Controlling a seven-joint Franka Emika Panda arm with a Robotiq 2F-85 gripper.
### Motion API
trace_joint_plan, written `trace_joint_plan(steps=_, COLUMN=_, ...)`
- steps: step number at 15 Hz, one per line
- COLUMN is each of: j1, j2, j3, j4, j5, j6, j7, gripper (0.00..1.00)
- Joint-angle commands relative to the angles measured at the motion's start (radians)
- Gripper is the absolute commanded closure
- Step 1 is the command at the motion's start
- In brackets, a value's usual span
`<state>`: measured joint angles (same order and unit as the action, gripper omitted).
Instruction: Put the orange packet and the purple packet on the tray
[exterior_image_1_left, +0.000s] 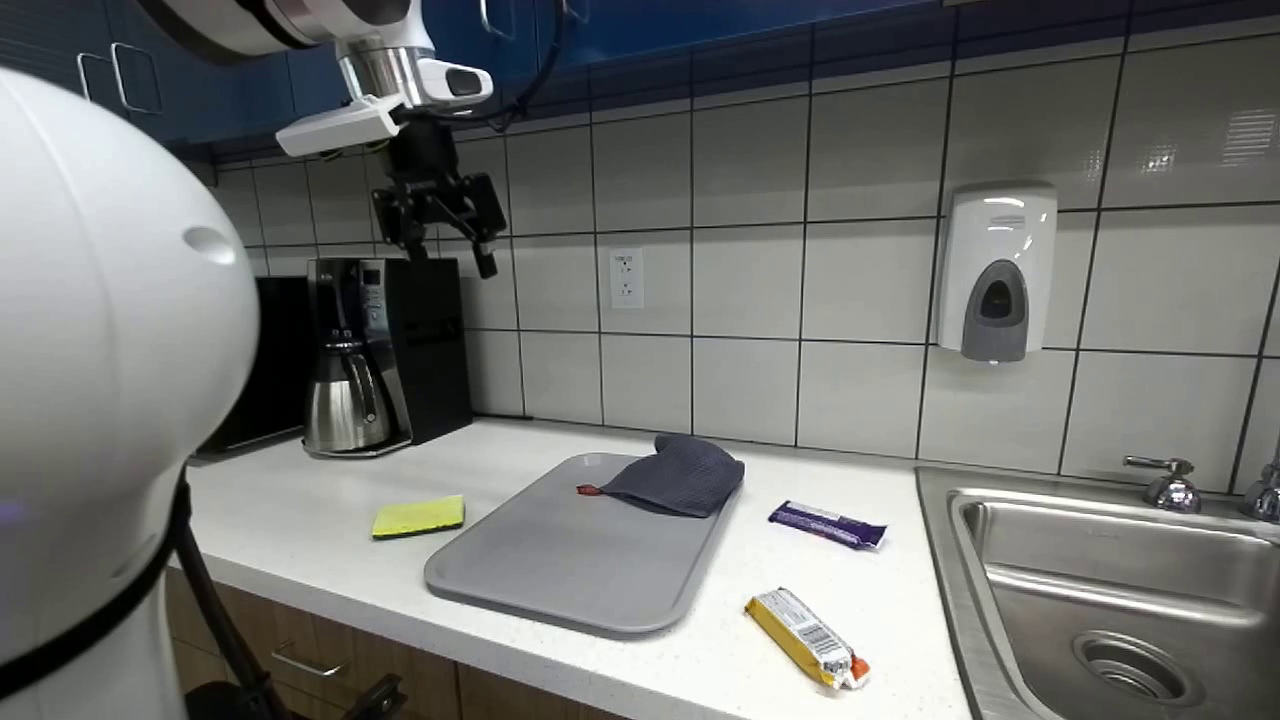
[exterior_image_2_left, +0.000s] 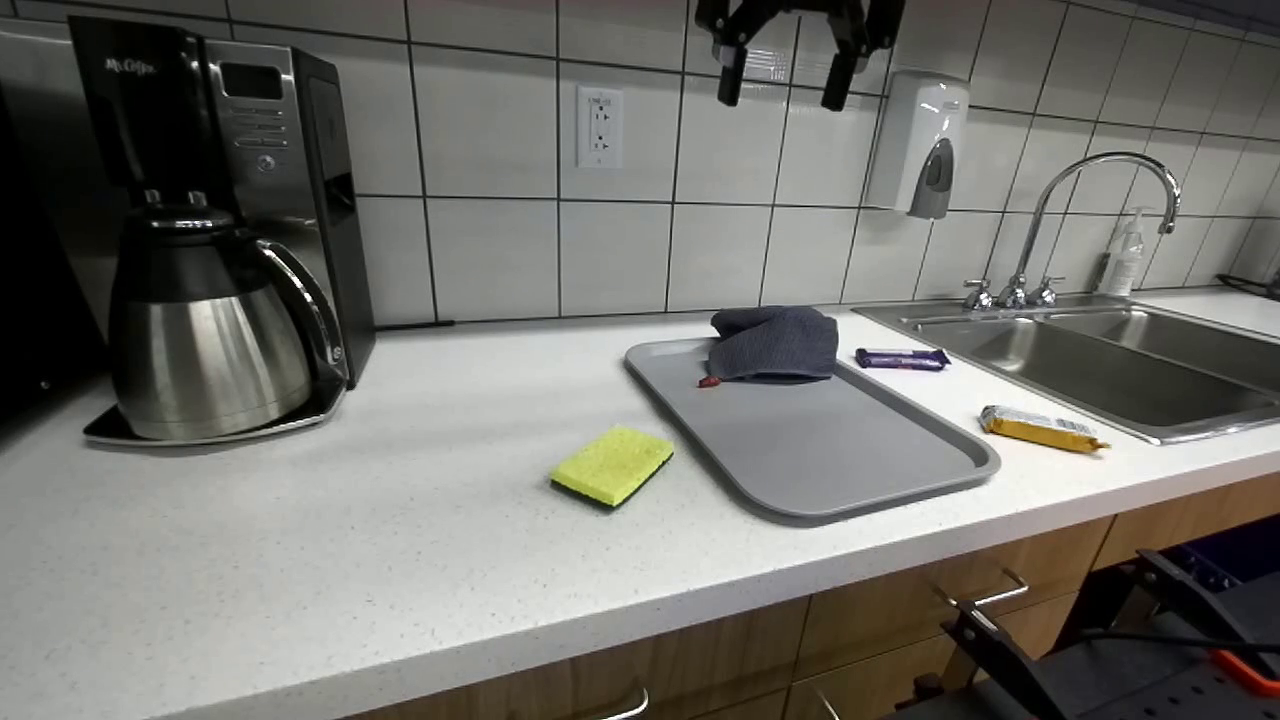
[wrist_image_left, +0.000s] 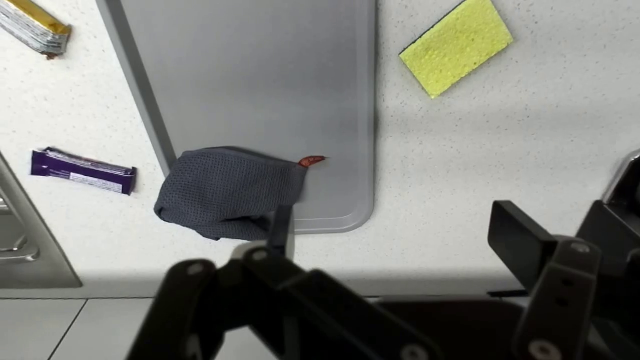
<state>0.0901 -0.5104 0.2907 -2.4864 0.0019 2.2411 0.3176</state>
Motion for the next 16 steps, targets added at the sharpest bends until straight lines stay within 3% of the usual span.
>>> trace_joint_plan(steps=1, j1=0.014, j2=-0.021, j3=-0.014, j4=-0.031, j5=-0.023, j6=0.023, j7=-0.005, gripper=0.0)
trace_joint_plan(steps=16, j1=-0.006, j2=-0.044, j3=-0.066, j4=-0.173, j5=-0.086, j6=0.053, j7=-0.03, gripper=0.0)
